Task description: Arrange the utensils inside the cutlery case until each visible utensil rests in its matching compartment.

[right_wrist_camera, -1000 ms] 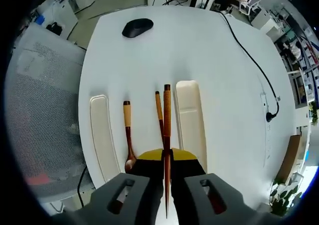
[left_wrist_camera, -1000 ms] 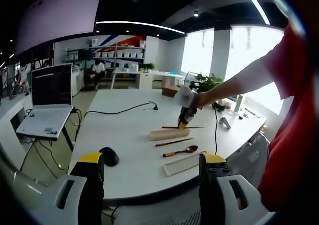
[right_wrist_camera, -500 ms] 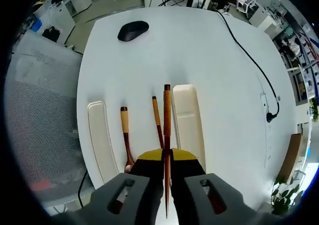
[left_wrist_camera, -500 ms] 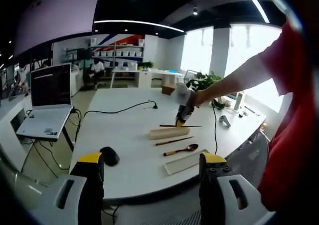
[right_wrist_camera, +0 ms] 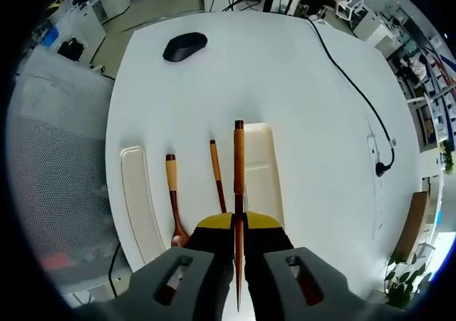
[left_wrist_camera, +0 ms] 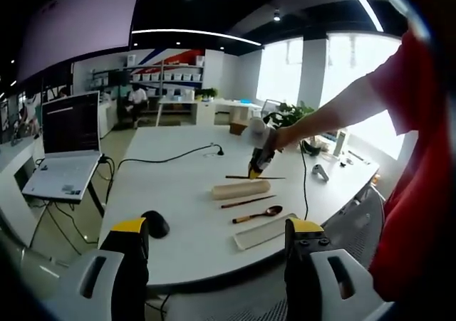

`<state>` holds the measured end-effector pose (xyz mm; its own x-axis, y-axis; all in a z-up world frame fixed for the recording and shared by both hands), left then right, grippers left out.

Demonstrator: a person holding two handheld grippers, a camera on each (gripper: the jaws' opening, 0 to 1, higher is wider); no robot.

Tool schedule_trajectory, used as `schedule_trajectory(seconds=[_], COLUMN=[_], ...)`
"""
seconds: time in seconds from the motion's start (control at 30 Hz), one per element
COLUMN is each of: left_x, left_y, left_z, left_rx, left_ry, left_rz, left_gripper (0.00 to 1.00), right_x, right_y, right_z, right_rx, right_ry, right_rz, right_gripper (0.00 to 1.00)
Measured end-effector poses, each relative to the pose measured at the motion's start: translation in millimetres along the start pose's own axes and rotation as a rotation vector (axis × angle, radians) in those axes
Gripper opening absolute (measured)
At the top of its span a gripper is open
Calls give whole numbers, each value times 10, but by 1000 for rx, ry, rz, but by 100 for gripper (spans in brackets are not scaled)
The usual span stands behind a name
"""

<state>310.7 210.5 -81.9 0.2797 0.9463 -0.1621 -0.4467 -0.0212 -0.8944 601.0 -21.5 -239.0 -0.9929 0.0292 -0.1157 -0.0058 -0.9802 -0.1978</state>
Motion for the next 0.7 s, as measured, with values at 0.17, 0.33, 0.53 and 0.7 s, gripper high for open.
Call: schedule_trajectory(seconds=[0.17, 0.33, 0.53, 0.7], left_x=[26, 52, 62, 53], left_y=[23, 34, 28, 8], left_z=[21, 15, -26, -59], left_rx=[3, 5, 7, 11], left_ry=[-4, -9, -8, -2], left_rz=[6, 11, 13, 8], left_gripper=[80, 80, 80, 80], right_x=[-91, -192, -90, -147], right_y=[-21, -52, -49, -60], right_z=[65, 45, -2, -15], right_rx=[1, -15, -2, -9], right_ry=[6, 12, 9, 5], right_rz=[19, 7, 2, 2], right_gripper=[0, 0, 0, 0])
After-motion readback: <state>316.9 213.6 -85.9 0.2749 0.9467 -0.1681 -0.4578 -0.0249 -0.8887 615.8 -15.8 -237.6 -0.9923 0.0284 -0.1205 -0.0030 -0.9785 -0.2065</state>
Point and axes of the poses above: the point that each gripper's makers call its tool centre point, and the gripper's own axes: z roughly backward along the fingers, x roughly to its left, y roughly out of its underside, the point moved 3 cm from there along z, roughly backward along the fingers, and after that the axes turned 5 degrees about z, right-handed, at the moved point
